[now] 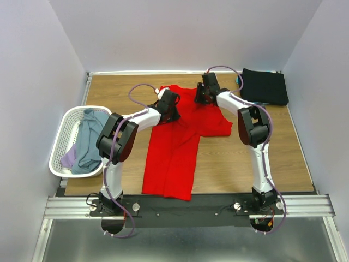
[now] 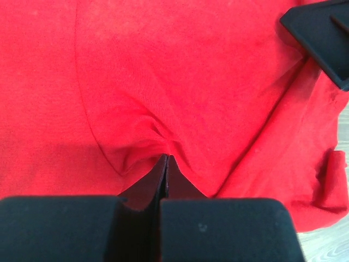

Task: Fold and stack the t-shirts
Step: Fold the tshirt

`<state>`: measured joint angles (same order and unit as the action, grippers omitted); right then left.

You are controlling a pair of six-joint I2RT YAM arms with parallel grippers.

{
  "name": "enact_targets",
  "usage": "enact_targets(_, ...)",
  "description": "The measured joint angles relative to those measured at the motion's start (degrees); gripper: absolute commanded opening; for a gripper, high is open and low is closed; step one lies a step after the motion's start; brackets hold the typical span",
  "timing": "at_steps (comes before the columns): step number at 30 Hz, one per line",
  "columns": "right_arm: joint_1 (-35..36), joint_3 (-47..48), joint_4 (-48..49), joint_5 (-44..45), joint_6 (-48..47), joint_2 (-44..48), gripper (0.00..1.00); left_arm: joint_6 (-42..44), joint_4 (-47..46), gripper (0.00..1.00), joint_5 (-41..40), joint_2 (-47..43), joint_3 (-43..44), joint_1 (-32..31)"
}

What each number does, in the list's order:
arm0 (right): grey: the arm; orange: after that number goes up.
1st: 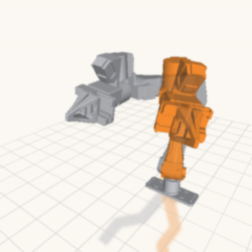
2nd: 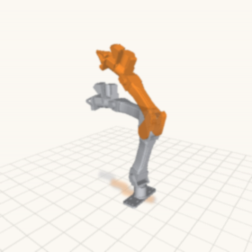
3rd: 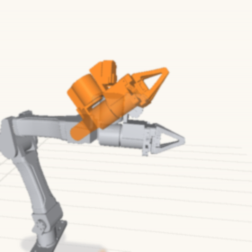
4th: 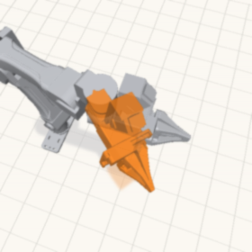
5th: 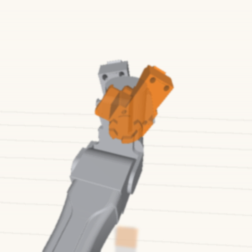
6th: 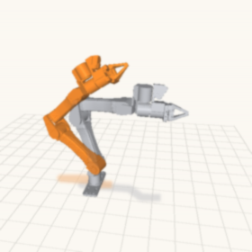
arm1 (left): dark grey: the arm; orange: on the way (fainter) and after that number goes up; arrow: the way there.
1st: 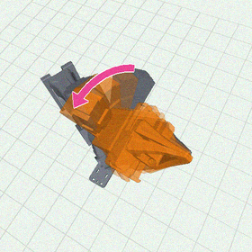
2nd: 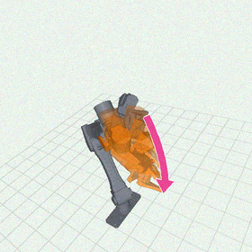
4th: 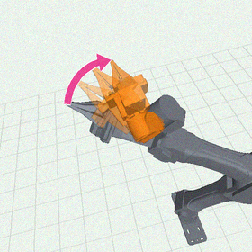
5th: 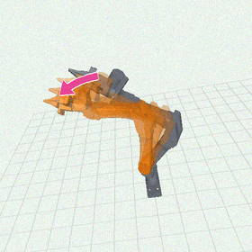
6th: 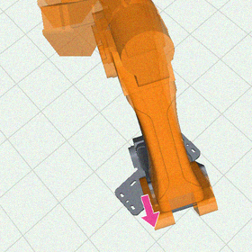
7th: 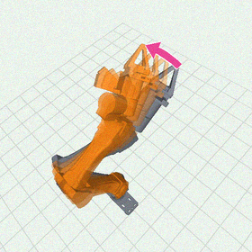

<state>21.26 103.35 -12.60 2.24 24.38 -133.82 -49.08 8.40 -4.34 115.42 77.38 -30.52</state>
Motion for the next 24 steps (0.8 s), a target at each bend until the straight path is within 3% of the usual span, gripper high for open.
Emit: enact_targets(24, 0.0, -3.69, 0.57, 0.39, 0.07, 2.25, 0.38, 0.0, -1.68, 0.0, 0.33, -0.02, -0.92, 0.0)
